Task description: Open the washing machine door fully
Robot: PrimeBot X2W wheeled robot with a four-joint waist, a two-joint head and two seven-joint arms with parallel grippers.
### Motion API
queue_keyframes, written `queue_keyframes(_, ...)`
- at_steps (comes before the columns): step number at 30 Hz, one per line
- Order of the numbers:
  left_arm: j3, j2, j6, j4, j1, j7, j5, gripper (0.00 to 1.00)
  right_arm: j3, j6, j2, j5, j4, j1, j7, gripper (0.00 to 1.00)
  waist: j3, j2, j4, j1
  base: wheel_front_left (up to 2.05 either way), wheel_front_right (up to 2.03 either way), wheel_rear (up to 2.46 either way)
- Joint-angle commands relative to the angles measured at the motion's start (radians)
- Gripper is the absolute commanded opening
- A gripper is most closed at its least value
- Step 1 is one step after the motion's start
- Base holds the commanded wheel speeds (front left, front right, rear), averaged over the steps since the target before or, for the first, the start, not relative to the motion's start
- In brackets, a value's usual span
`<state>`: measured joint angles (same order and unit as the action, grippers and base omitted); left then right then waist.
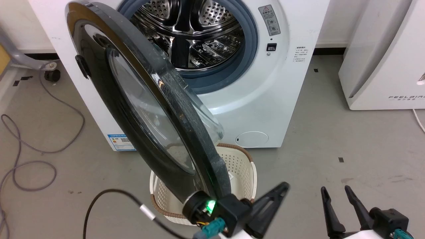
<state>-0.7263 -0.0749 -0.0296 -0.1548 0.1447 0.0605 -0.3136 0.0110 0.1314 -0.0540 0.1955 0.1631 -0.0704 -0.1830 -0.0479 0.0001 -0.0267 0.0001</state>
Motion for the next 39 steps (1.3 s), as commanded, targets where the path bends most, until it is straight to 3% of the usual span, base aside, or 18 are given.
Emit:
queue_keyframes(1, 0.008, 0.002, 0.01, 0.02, 0.014, -0.005, 0.004, 0.0, -0.004, -0.001, 0.004, 0.006, 0.005, 0.021, -0.008, 1.0, 0.0, -0.0001, -0.001, -0.0001, 0.0, 0.0, 0.0)
queue_keyframes(9, 0.062, 0.016, 0.067, 0.198, 0.096, -0.045, -0.016, 0.0, -0.019, -0.001, 0.004, 0.017, 0.03, 0.033, -0.013, 1.0, 0.003, -0.0001, -0.02, -0.0001, 0.0, 0.0, 0.0)
queue_keyframes(18, 0.1, 0.02, 0.121, 0.28, 0.151, -0.097, -0.029, 0.0, -0.024, -0.001, 0.004, 0.042, 0.051, 0.034, -0.014, 1.0, 0.0, -0.0001, -0.03, -0.0001, 0.0, 0.0, 0.0)
queue_keyframes(30, 0.124, -0.019, 0.179, 0.22, 0.073, -0.074, -0.043, 0.0, -0.026, -0.001, 0.004, 0.071, 0.074, 0.024, -0.01, 1.0, 0.016, -0.0001, -0.015, -0.0001, 0.0, 0.0, 0.0)
queue_keyframes(39, 0.143, -0.093, 0.236, 0.09, -0.036, -0.029, -0.04, 0.0, -0.027, -0.001, 0.004, 0.091, 0.094, 0.017, -0.001, 1.0, 0.025, -0.0001, 0.027, -0.0001, 0.0, 0.0, 0.0)
